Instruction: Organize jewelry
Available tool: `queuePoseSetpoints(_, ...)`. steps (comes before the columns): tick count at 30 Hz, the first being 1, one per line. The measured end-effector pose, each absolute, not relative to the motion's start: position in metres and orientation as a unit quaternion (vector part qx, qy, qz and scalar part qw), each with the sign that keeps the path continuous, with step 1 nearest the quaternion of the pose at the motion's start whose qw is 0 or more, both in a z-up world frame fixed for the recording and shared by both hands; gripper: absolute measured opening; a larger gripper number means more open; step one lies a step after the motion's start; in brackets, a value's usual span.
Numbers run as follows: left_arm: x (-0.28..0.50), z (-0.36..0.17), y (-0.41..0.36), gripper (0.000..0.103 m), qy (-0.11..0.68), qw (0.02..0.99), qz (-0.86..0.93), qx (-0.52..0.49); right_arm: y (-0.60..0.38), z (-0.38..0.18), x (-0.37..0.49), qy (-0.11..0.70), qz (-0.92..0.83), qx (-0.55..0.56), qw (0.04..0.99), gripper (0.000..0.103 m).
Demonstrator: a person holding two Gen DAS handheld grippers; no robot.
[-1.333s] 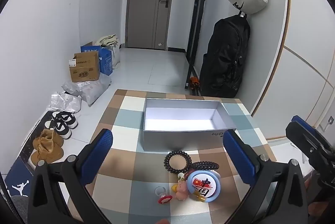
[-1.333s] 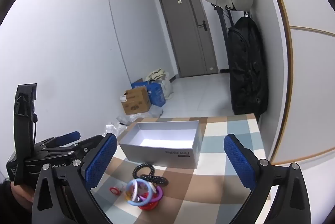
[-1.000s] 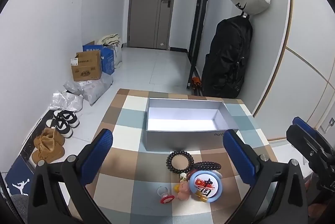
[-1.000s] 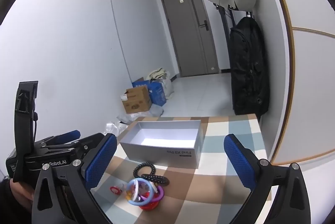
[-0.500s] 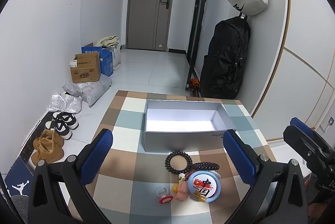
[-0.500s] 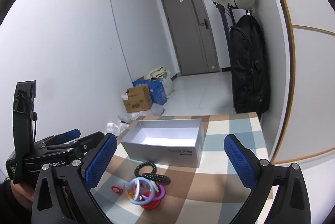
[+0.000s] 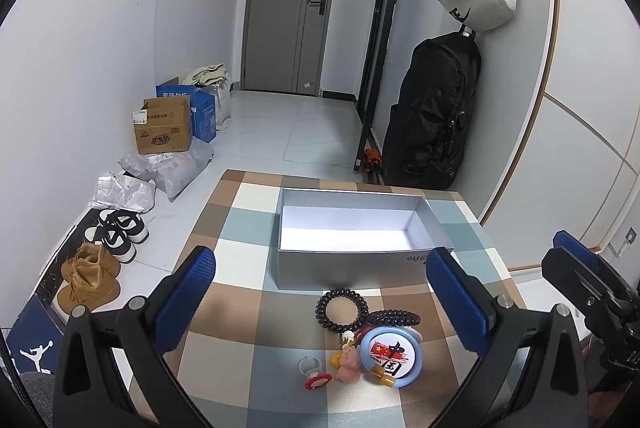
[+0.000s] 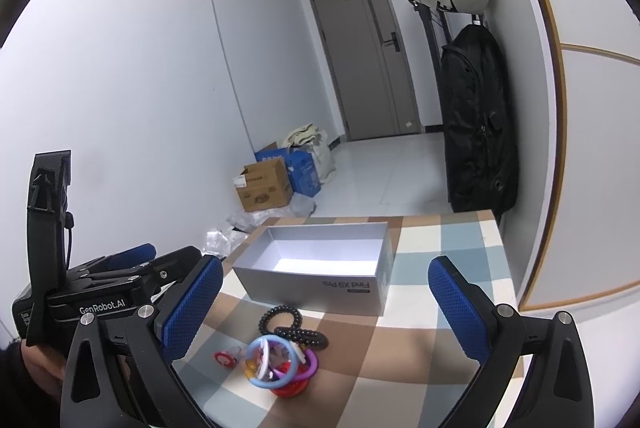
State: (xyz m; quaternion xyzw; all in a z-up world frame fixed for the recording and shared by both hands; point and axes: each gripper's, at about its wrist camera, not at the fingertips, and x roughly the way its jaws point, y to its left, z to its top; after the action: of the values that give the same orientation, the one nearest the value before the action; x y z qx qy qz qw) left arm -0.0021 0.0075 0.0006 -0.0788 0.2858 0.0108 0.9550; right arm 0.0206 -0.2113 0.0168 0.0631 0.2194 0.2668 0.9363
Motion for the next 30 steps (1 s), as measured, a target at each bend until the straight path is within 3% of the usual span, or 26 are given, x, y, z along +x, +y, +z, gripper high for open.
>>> queuePoseSetpoints(30,-0.002,0.0006,0.0063,0.102,0.283,0.956,0.005,-0.075,-0.2095,0.0144,0.0224,0.23,0.269,0.066,0.933,0.103)
